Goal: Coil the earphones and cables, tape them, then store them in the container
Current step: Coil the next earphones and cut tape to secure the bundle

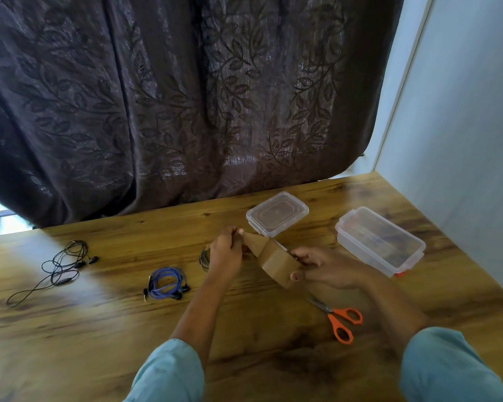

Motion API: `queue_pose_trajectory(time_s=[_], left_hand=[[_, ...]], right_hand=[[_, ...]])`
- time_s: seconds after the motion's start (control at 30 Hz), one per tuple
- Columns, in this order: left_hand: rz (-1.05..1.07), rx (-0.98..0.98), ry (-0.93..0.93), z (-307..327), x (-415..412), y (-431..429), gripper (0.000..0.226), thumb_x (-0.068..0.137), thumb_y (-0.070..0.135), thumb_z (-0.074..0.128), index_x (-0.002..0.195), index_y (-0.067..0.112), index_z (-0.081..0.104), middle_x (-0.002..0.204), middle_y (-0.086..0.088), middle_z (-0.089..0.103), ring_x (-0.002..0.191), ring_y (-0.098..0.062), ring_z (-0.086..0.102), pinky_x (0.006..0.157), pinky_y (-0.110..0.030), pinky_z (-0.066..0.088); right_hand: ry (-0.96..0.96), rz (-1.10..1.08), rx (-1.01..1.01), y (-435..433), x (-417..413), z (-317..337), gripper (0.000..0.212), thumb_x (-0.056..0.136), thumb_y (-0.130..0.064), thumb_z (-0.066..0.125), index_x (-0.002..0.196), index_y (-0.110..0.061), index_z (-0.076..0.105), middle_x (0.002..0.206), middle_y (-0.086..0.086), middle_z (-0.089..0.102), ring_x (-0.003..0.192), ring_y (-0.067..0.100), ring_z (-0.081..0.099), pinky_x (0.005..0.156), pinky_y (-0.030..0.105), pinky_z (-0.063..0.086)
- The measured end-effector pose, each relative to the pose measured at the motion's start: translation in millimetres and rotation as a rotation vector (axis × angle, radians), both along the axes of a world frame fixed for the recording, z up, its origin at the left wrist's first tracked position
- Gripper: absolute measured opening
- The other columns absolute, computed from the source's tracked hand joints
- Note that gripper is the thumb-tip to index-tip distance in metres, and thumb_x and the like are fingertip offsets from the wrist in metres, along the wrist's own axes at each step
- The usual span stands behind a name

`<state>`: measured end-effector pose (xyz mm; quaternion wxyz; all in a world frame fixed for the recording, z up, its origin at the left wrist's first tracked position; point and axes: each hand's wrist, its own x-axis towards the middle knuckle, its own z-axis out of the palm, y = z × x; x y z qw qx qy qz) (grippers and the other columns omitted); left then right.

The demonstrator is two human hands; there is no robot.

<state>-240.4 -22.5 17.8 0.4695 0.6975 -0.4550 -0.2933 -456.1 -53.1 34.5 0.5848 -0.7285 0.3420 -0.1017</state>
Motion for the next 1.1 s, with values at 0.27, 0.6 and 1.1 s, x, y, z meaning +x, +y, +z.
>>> queue_pose_trajectory(time_s=[0.27, 0.6, 1.1], left_hand=[[-0.103, 0.031, 0.318, 8, 4, 2, 0.023, 0.101, 0.011, 0.038, 0.081, 0.007, 0.049, 0.067, -0.006, 0.057, 0.046, -0.004, 0.06, 0.045, -0.019, 0.048], [-0.168, 0.131, 0.375, 10, 18, 7, 0.019, 0.1, 0.014, 0.039, 0.085, 0.009, 0.047, 0.069, -0.004, 0.056, 0.051, -0.007, 0.061, 0.054, -0.027, 0.052], [-0.548, 0.21, -0.011, 51, 10, -18, 0.017, 0.093, 0.024, 0.056, 0.099, 0.01, 0.065, 0.094, -0.015, 0.069, 0.077, -0.016, 0.067, 0.072, -0.025, 0.055]], right_hand=[[-0.128, -0.046, 0.348, -6, -15, -18, 0.025, 0.091, 0.0, 0.055, 0.113, -0.011, 0.059, 0.107, 0.001, 0.069, 0.104, 0.011, 0.065, 0.088, 0.024, 0.051], [-0.045, -0.044, 0.454, 1, -5, -40, 0.029, 0.089, -0.01, 0.062, 0.118, -0.014, 0.062, 0.124, 0.01, 0.064, 0.123, 0.026, 0.055, 0.109, 0.043, 0.039], [1.042, 0.023, -0.385, 22, -17, -35, 0.046, 0.076, -0.025, 0.076, 0.116, -0.017, 0.054, 0.113, 0.002, 0.057, 0.103, 0.02, 0.056, 0.089, 0.034, 0.051]])
